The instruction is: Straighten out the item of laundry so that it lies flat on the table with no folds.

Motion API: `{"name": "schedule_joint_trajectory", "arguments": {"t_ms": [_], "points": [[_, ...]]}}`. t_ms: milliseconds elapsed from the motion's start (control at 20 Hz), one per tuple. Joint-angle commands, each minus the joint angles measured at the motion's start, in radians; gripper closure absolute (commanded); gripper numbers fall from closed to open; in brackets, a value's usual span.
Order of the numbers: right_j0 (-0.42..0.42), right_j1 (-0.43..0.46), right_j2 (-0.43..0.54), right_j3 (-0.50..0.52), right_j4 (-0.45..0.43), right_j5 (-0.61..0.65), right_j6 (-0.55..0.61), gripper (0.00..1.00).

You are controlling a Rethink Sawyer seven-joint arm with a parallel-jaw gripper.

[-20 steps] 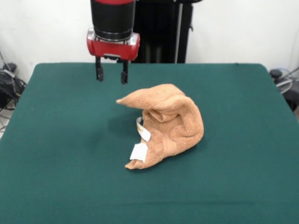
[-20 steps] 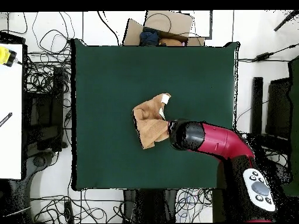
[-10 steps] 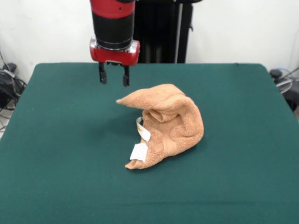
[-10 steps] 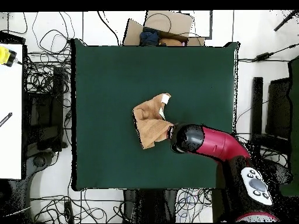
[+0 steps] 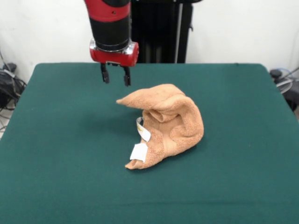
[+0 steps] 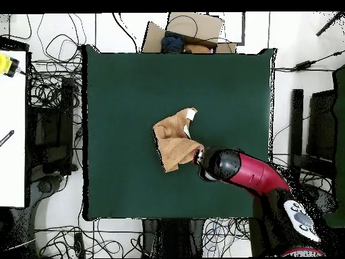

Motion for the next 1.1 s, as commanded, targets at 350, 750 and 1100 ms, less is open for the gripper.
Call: {"name": "schedule_joint_trajectory", "arguments": {"t_ms": [350, 750, 1100], "points": [[-0.103, 0.033, 0.251, 0.174, 0.136, -0.167, 0.147, 0.00], [-0.146, 0.063, 0.312, 0.193, 0.110, -0.259, 0.144, 0.00], [-0.210, 0.098, 0.399, 0.220, 0.078, -0.350, 0.138, 0.00]]}}
